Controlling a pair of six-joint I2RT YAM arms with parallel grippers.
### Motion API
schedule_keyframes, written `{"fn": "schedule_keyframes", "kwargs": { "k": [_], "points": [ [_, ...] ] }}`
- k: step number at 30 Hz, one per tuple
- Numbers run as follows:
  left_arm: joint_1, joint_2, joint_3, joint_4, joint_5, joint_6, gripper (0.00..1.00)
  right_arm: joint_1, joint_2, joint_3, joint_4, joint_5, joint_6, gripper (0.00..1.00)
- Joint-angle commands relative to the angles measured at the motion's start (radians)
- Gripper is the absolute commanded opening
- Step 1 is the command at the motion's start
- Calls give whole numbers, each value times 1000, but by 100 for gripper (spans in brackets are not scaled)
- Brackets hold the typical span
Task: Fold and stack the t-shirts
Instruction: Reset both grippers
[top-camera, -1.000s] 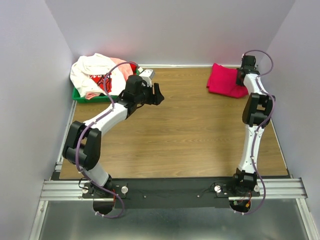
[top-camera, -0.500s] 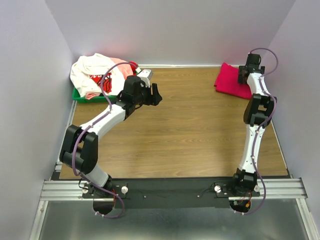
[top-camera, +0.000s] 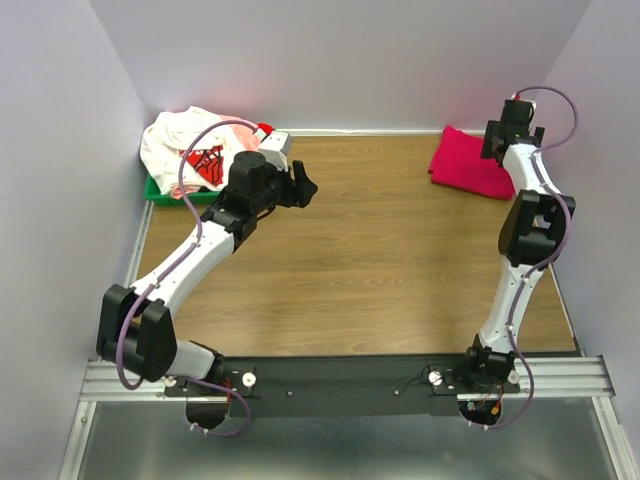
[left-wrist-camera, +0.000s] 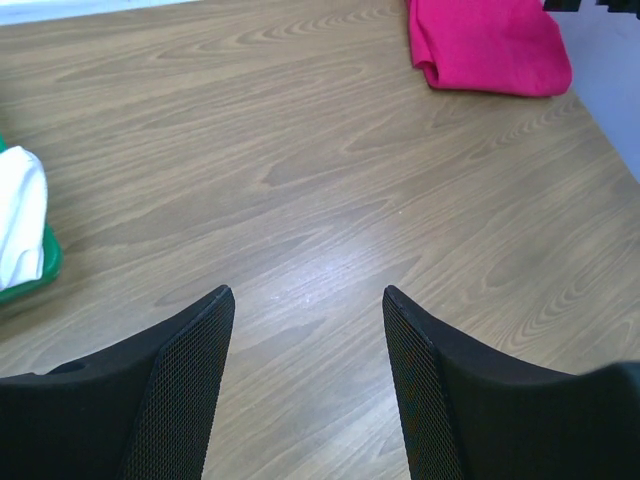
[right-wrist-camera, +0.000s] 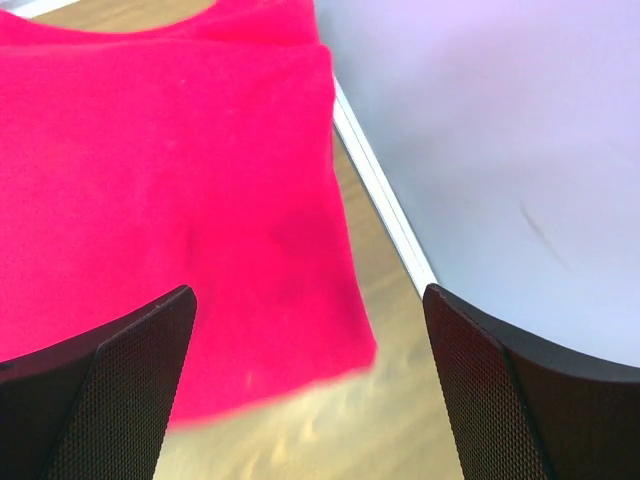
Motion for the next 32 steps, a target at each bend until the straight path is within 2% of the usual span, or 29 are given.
{"fn": "schedule_keyframes", "kwargs": {
  "k": [1, 9, 12, 18, 25, 32],
  "points": [
    [4, -85, -39, -19, -45, 8, 69, 32, -193, -196, 89, 15, 96, 100],
    [3, -242, -91, -42, -100, -2, 69, 179, -520, -598, 126, -57, 182, 100],
    [3, -326, -100, -71, -117, 0, 69, 267, -655, -729, 129, -136, 249, 100],
    [4, -415, -91, -161, -198, 15, 69, 313, -891, -926, 136, -329, 314, 100],
    [4, -478, -139, -187, -251, 40, 69, 314, -1045, -1036, 139, -449, 315, 100],
    [4, -564, -218, -141, -266, 60, 68, 313, -1106, -1083, 138, -445, 320, 100]
  ]
}}
